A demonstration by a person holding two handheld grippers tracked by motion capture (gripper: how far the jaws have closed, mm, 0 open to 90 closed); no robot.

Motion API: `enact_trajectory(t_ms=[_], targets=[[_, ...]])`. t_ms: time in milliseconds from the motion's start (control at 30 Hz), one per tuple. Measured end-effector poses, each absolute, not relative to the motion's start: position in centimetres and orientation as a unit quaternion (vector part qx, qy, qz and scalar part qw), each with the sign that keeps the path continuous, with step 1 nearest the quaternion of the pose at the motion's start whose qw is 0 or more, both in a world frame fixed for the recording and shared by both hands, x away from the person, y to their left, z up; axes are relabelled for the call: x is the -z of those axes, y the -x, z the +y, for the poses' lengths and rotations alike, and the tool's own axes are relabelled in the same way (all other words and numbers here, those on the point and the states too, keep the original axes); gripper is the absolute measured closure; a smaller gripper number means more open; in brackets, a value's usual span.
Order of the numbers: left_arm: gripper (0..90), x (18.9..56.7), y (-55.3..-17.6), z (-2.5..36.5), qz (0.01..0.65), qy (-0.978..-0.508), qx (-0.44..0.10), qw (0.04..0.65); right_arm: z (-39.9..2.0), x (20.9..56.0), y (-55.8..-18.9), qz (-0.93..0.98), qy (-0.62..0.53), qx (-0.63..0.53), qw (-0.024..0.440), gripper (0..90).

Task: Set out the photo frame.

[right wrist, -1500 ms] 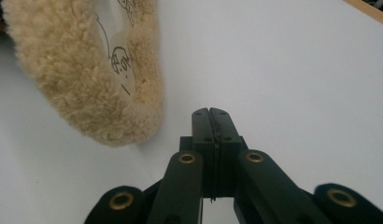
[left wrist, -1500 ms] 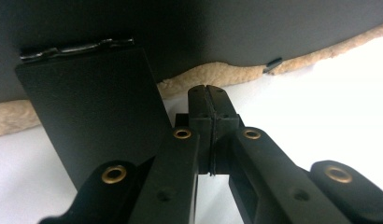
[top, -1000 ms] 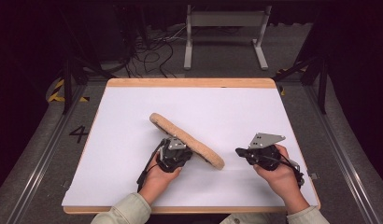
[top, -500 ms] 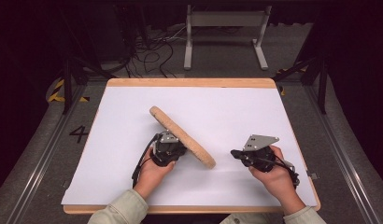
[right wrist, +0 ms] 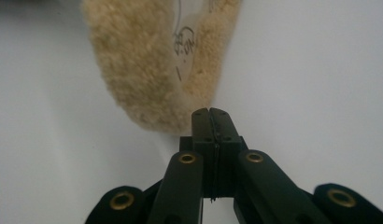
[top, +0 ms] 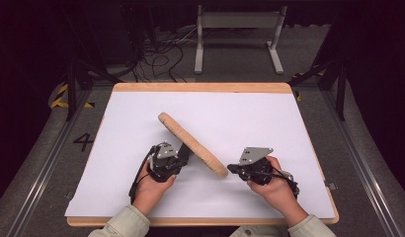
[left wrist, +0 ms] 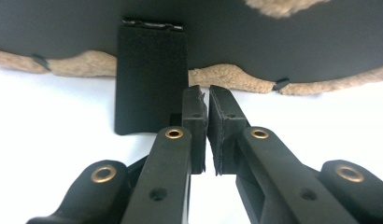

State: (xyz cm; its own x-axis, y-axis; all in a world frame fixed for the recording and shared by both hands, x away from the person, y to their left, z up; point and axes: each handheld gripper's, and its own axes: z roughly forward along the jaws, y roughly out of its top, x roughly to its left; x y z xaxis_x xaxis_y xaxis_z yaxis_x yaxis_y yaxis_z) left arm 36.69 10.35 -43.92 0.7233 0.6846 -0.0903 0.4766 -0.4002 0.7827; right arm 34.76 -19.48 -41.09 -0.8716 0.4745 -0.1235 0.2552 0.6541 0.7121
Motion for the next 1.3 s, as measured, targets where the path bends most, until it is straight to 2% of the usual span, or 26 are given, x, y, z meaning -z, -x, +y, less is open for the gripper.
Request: enact_trajectory(t_ms=[333, 800, 1300], targets=[[85.1, 43.6, -36.4, 13.8, 0.387, -0.811, -0.132, 0.418, -18.0, 40.9, -33.9, 0.909, -0.167, -0.361, 0.128, 90.0], [84.2, 43.8, -35.5, 14.7, 0.395, -0.811, -0.124, 0.414, -14.3, 41.0, -31.8, 0.922, -0.102, -0.362, 0.091, 90.0], [85.4, 44.1, -33.9, 16.9, 0.427, -0.796, -0.128, 0.41, -9.5, 41.3, -31.5, 0.927, -0.042, -0.369, 0.058, 90.0]])
